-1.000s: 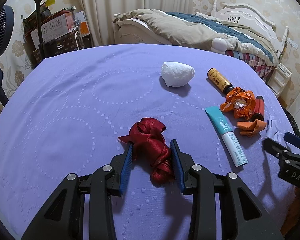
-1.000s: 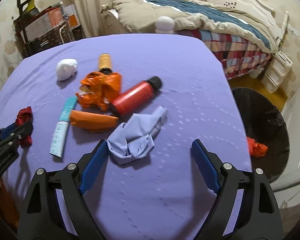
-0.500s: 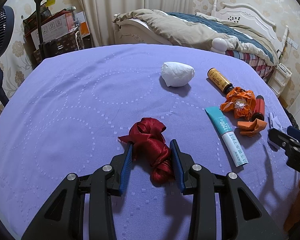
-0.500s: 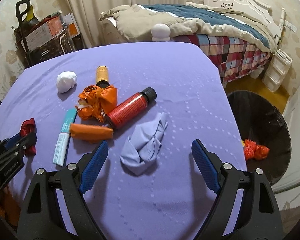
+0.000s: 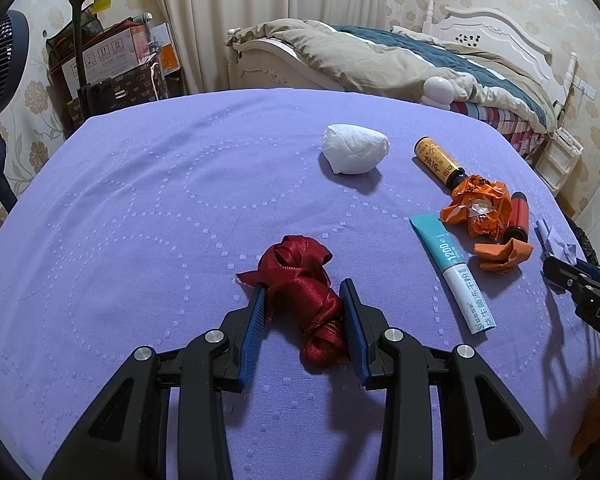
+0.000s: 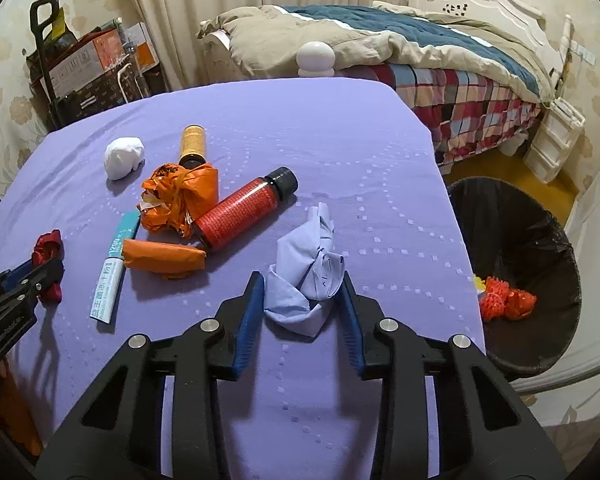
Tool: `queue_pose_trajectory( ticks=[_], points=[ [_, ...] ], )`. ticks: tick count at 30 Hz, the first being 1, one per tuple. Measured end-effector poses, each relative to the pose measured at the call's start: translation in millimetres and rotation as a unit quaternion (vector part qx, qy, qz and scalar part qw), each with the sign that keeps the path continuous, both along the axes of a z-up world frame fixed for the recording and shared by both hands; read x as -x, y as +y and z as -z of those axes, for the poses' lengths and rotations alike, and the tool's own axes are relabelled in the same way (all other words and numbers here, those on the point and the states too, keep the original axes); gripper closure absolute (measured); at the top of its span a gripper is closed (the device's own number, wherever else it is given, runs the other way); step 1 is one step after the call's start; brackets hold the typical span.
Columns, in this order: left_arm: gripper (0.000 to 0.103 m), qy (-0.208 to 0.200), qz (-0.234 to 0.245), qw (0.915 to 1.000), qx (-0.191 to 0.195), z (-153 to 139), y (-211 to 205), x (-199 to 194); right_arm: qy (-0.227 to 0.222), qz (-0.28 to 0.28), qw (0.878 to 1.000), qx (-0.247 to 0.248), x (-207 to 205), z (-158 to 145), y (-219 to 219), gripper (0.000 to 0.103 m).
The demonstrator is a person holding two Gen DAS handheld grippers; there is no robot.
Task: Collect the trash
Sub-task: 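Grasp the crumpled light blue cloth with the right tool while the left tool holds the red cloth, then carry both cloths over the black bin and open both tools to drop them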
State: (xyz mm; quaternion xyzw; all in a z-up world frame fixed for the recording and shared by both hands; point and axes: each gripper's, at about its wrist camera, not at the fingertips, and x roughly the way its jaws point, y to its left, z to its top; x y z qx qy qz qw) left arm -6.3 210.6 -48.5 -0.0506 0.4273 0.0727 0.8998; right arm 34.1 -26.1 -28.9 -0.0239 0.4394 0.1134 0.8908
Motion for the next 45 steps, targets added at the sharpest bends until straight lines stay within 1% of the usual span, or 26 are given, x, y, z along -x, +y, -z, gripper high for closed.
queue_pose_trajectory(
  ticks=[5,7,13,19,27,38,42,45],
  points=[
    [0.067,0.000,0.001,1.0000,0.000,0,-1,0,-0.005,-0.006,1.000,-0.001,4,0,-1,0.067],
    [0.072,-0.002,0.002,1.0000,0.003,-2,0,-1,-0.005,-0.006,1.000,-0.005,4,-1,-3,0.068],
    [0.076,-0.010,0.003,0.9999,0.004,-6,-1,-1,-0.014,-0.007,1.000,-0.007,9,-4,-7,0.068],
    [0.079,-0.017,0.003,0.9998,0.007,-6,0,-1,-0.016,-0.007,1.000,-0.009,12,-4,-9,0.068],
    [0.080,-0.029,0.007,0.9995,0.005,-10,-6,5,-0.023,-0.008,1.000,-0.011,16,-9,-12,0.068],
    [0.080,-0.059,0.036,0.9975,0.012,-32,-31,9,-0.041,0.006,0.999,-0.020,18,-23,-29,0.068],
    [0.080,-0.072,0.052,0.9960,0.015,-42,-47,7,-0.052,0.016,0.998,-0.017,18,-29,-40,0.068],
    [0.080,-0.080,0.073,0.9940,0.016,-48,-66,2,-0.061,0.029,0.998,-0.014,18,-34,-54,0.068]
  ],
)
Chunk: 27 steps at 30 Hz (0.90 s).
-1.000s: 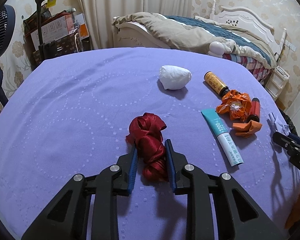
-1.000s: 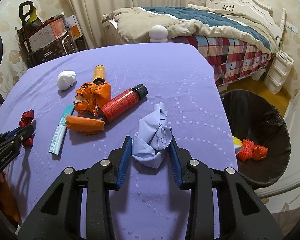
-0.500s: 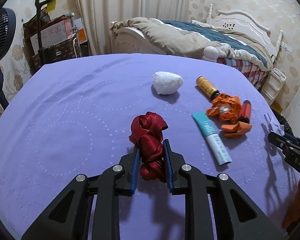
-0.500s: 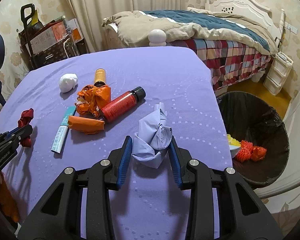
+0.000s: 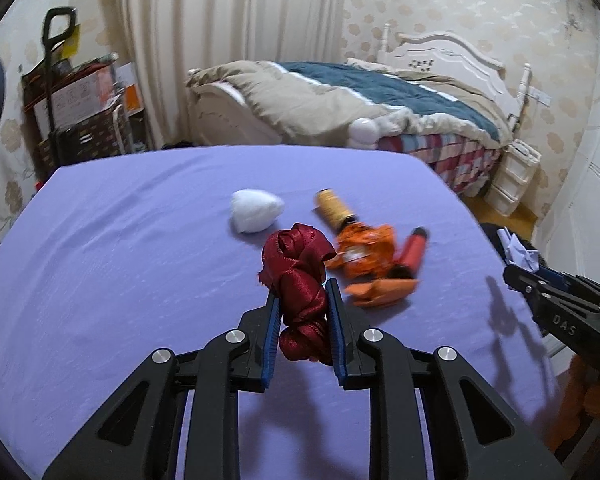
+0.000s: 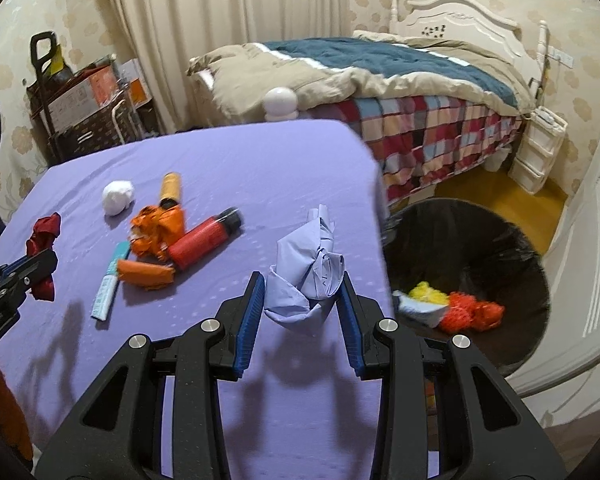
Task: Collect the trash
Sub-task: 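Carry both cloths over the black bin and open both tools to drop them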
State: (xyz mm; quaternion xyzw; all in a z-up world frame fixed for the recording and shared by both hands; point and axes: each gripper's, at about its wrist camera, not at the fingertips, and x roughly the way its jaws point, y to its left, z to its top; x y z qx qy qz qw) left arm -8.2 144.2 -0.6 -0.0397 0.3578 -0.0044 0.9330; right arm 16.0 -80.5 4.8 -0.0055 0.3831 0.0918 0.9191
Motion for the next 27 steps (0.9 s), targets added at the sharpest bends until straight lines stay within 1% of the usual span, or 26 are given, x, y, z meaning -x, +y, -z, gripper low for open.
queue_pose_trajectory(
  ticks=[5,9,12,20,27],
  points=[
    [0.080,-0.012,0.041,0.9991,-0.002,-7,-37,-11,-0.008,0.033,0.999,0.003,-6,-5,-32,0.068],
    [0.080,-0.024,0.081,0.9964,-0.005,-12,-76,-25,-0.011,0.060,0.998,0.004,-11,-6,-59,0.067],
    [0.080,-0.026,0.103,0.9943,-0.008,-12,-101,-35,-0.013,0.080,0.997,0.005,-17,-6,-79,0.067],
    [0.080,-0.022,0.162,0.9863,-0.025,-4,-174,-64,0.001,0.118,0.993,0.001,-31,8,-127,0.067],
    [0.080,-0.011,0.189,0.9811,-0.039,9,-217,-84,0.011,0.139,0.990,-0.006,-44,18,-158,0.067]
  ],
)
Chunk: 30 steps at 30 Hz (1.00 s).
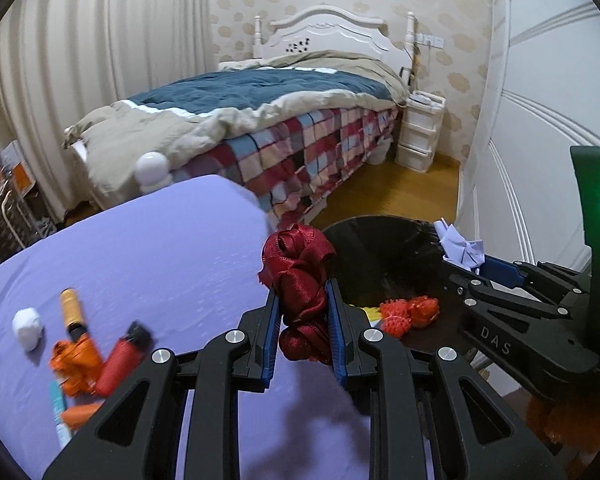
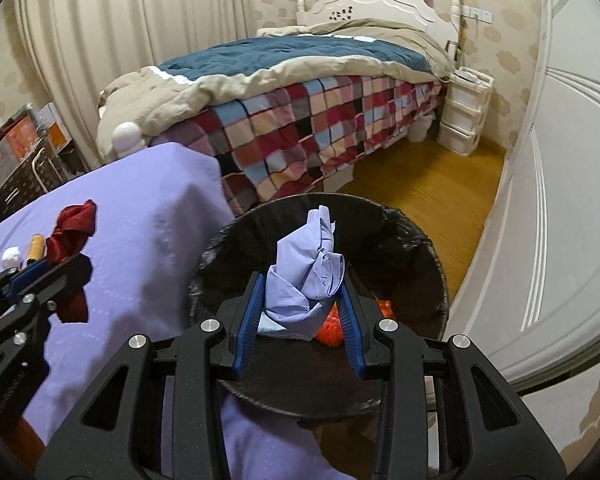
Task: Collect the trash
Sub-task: 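Carry both cloths over the black bin and open both tools to drop them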
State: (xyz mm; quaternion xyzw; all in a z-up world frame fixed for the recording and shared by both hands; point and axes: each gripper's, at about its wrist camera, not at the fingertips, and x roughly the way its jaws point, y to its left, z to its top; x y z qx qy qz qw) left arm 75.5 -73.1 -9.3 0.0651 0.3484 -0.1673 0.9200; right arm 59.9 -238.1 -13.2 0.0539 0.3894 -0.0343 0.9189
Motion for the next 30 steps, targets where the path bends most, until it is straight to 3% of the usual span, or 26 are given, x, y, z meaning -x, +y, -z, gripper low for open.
queue_pose_trajectory(
  ticks=[21,24,28,30],
  points=[
    [0.079,0.020,0.004,0.9992,-0.035,24,-52,-39,0.019,0.024,0.999,-0.008,-31,22,-42,0.068],
    [0.074,0.025,0.005,0.9991,-0.035,26,-52,-41,0.017,0.030,0.999,-0.009,-30,22,-45,0.068],
    [0.047,0.017,0.002,0.9991,-0.039,25,-53,-37,0.012,0.038,0.999,-0.010,-27,20,-48,0.065],
    [0.044,0.013,-0.002,0.9992,-0.037,24,-51,-36,0.012,0.042,0.999,-0.010,-25,20,-49,0.056]
  ],
)
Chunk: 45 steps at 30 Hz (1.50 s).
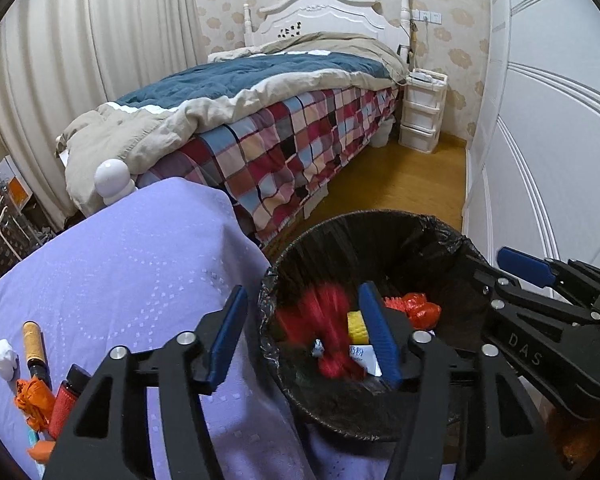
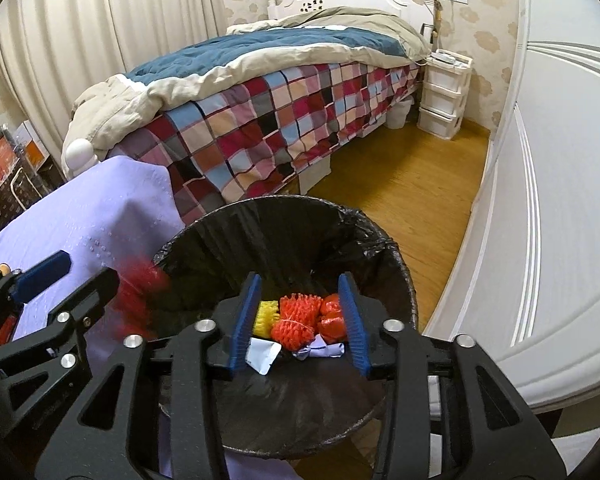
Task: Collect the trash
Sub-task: 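Carry both cloths over the black bin and open both tools to drop them, then move the left tool back to the table and grasp the teal toothpaste tube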
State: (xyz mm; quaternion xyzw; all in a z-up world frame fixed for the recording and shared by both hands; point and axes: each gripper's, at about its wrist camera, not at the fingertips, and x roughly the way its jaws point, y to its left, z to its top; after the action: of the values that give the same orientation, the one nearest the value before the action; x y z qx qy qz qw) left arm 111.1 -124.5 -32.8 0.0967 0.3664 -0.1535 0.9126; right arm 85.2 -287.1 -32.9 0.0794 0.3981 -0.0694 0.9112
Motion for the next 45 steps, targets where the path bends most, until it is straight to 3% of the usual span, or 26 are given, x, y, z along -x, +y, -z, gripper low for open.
queue_pose_trajectory(
  ticks=[4,6,11,27,38,45],
  points=[
    [0.032,-0.002,-0.011,0.9999,0.004,-4,7,2,-0.001,0.008,1.000,0.000,5,-1,-2,0.049],
    [0.031,-0.001,-0.018,0.9998,0.006,-7,12,3,-0.003,0.012,1.000,0.001,8,-3,-1,0.042],
    [0.030,-0.003,-0.040,0.9992,0.006,-15,33,11,-0.010,0.007,1.000,0.000,17,-11,9,0.038],
    [0.030,0.013,-0.122,0.9925,-0.005,-14,135,68,-0.007,-0.078,0.997,-0.017,52,-17,104,0.036],
    [0.030,0.019,-0.189,0.9817,0.000,-11,206,104,0.001,-0.144,0.990,-0.006,63,-16,168,0.036],
    [0.030,0.048,-0.227,0.9724,0.020,3,241,97,0.008,-0.173,0.985,0.010,63,-13,202,0.036]
  ],
)
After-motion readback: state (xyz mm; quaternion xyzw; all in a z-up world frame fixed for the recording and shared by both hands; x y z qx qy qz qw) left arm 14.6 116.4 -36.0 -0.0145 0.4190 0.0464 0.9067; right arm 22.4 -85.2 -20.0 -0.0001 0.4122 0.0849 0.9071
